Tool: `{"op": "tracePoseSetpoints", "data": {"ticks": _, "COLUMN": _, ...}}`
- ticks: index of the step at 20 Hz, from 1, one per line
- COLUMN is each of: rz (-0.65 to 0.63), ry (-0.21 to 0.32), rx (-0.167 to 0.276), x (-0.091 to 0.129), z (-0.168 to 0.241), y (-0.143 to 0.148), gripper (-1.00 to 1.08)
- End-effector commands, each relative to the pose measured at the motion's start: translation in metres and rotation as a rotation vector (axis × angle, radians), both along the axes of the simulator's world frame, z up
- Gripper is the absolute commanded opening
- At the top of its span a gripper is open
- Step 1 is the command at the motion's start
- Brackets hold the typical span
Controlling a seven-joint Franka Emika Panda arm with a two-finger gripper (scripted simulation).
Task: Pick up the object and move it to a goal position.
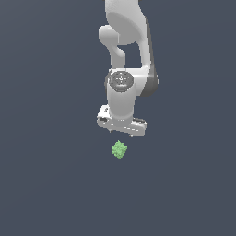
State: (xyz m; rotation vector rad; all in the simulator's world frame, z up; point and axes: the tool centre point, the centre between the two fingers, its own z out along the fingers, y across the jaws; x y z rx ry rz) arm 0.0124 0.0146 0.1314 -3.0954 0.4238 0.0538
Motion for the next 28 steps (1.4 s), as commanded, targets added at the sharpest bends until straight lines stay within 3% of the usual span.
{"op": "tracePoseSetpoints", "data": {"ticks": 1, "rz": -0.066, "ry": -0.004, "rx": -0.004, "x": 0.008, "z": -0.007, "y": -0.001, "gripper": 1.0}}
{"op": "tracePoseSetpoints", "data": {"ticks": 14, "rz": -0.321, "ry": -0.024, "rx": -0.024, "x": 0.036, "z": -0.036, "y": -0.007, "gripper": 1.0}}
{"op": "tracePoseSetpoints", "data": {"ticks": 28, "rz": -0.353, "ry": -0.027, "rx": -0.027, "x": 0.039, "z": -0.055, "y": -0.008, "gripper": 1.0}}
